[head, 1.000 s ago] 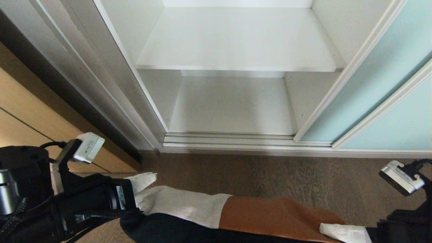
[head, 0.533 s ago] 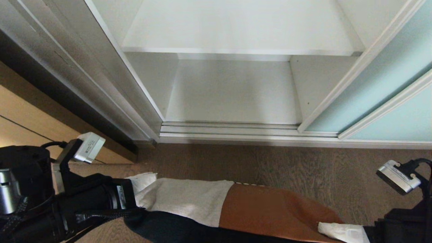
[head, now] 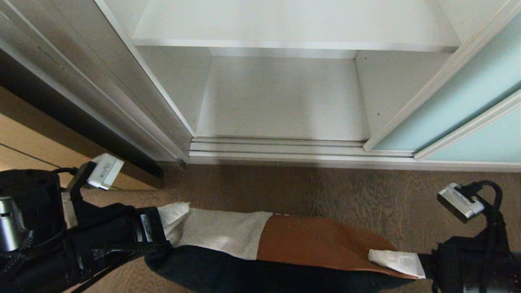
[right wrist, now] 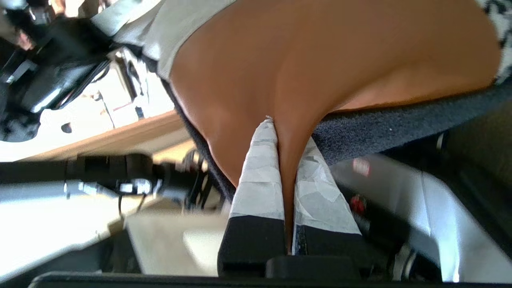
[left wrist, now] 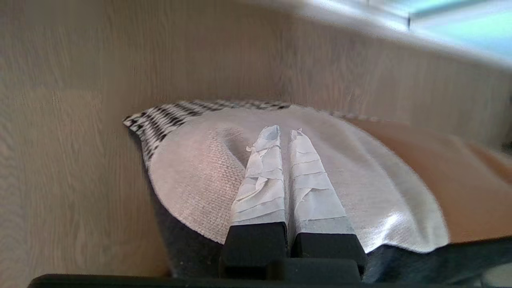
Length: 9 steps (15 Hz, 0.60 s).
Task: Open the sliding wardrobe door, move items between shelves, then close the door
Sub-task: Place the pillow on the lower shelf
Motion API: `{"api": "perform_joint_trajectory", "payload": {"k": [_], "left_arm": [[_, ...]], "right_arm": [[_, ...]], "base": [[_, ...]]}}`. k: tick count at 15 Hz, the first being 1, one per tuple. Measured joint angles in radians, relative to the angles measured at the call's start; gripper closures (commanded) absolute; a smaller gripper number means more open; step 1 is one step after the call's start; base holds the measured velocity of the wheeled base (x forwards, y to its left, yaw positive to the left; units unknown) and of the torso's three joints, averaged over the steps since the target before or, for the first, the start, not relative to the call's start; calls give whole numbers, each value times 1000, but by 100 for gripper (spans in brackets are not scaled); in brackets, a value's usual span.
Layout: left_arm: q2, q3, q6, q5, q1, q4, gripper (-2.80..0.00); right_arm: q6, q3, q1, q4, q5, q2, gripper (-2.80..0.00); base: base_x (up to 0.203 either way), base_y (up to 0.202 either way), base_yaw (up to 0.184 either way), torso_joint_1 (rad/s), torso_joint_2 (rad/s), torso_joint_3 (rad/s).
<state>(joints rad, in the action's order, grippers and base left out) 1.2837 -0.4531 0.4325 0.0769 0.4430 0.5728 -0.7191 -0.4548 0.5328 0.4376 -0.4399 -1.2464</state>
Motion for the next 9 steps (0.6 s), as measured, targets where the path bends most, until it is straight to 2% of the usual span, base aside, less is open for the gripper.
{"api": "perform_joint_trajectory", "payload": {"k": [2, 5, 7, 9], "left_arm": [[30, -48, 5, -53, -1, -4, 0], [125, -136, 9, -185, -7, 1, 0], [190, -213, 10, -195, -19, 14, 0], [239, -283, 13, -143, -31, 81, 0]], "right_arm": [[0, -49, -23, 38, 1, -68, 0], [9, -137, -70, 90, 3, -201, 0], [23, -210, -116, 143, 3, -292, 0], [27, -305, -163, 176, 2, -358, 0]], "base": [[0, 0, 0, 0, 0, 0], [0, 0, 0, 0, 0, 0], [0, 0, 0, 0, 0, 0], [0, 0, 0, 0, 0, 0]]}}
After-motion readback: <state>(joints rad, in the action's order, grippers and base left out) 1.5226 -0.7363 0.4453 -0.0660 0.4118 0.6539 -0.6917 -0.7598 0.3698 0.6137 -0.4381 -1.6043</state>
